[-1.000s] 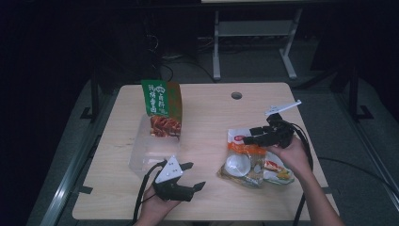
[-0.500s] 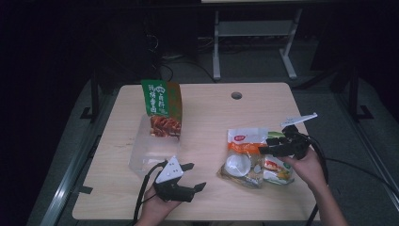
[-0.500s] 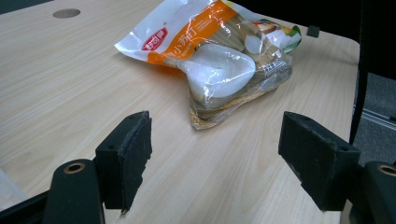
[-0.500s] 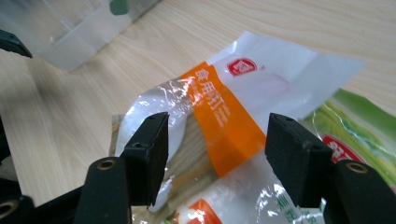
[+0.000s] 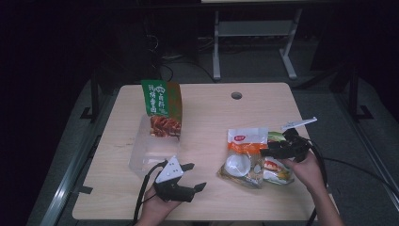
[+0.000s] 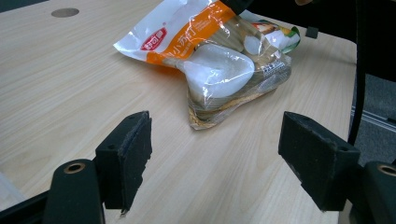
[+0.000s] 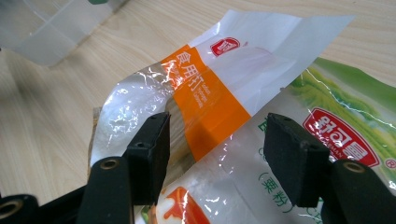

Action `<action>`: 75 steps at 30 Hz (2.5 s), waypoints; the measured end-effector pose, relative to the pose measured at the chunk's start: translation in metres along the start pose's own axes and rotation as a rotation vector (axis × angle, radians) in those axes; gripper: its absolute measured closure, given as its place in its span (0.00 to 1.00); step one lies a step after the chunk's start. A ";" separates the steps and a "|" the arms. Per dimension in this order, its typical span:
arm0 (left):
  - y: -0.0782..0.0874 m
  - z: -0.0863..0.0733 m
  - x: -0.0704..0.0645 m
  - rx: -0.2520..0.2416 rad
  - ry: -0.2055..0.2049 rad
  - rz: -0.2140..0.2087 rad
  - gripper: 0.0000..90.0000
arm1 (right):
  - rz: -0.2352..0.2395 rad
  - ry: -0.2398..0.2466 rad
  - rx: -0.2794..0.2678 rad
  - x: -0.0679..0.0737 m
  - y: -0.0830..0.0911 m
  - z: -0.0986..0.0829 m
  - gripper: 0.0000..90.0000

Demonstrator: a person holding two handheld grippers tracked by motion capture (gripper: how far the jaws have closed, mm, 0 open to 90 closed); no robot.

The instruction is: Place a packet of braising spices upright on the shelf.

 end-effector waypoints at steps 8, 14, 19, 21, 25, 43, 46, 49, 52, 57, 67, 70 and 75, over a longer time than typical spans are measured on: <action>-0.002 -0.001 -0.001 0.006 0.003 -0.006 0.28 | 0.018 0.023 0.006 0.004 -0.013 0.003 0.56; -0.004 -0.001 -0.002 0.007 0.004 -0.010 0.28 | 0.055 0.017 -0.042 0.004 -0.016 0.007 0.88; -0.005 0.000 -0.002 0.009 0.002 -0.010 0.28 | 0.100 0.056 -0.072 0.014 -0.016 0.009 0.99; -0.006 0.000 -0.002 0.011 0.003 -0.012 0.28 | 0.123 0.062 -0.090 0.019 -0.015 0.009 1.00; -0.010 0.000 -0.003 0.020 0.009 -0.024 0.28 | 0.154 0.107 -0.123 0.033 -0.011 0.012 1.00; -0.035 0.004 -0.006 0.047 0.034 -0.039 0.29 | 0.230 0.286 -0.211 0.087 0.007 0.023 1.00; -0.042 0.007 -0.006 0.036 0.073 -0.032 0.29 | 0.248 0.314 -0.212 0.093 0.008 0.024 1.00; -0.051 0.011 -0.004 0.038 0.097 -0.017 0.29 | 0.264 0.328 -0.212 0.095 0.010 0.023 1.00; -0.063 0.013 0.000 0.047 0.150 -0.056 0.34 | 0.274 0.330 -0.209 0.093 0.011 0.021 1.00; -0.079 0.015 0.005 0.071 0.202 -0.104 0.66 | 0.271 0.320 -0.201 0.086 0.010 0.018 1.00; -0.083 0.022 0.006 0.059 0.138 -0.075 0.99 | 0.227 0.315 -0.183 0.076 0.008 0.014 1.00; -0.082 0.022 0.005 0.060 0.124 -0.057 1.00 | 0.212 0.306 -0.176 0.074 0.007 0.014 1.00; -0.080 0.021 0.004 0.066 0.104 -0.043 1.00 | 0.210 0.296 -0.154 0.076 0.004 0.015 0.97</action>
Point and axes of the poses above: each handheld gripper's, and its own axes: y roughly backward along the jaws, z roughly out of its top, x roughly to its left, the point moved 6 cm from there along -y, roughly forward along the jaws
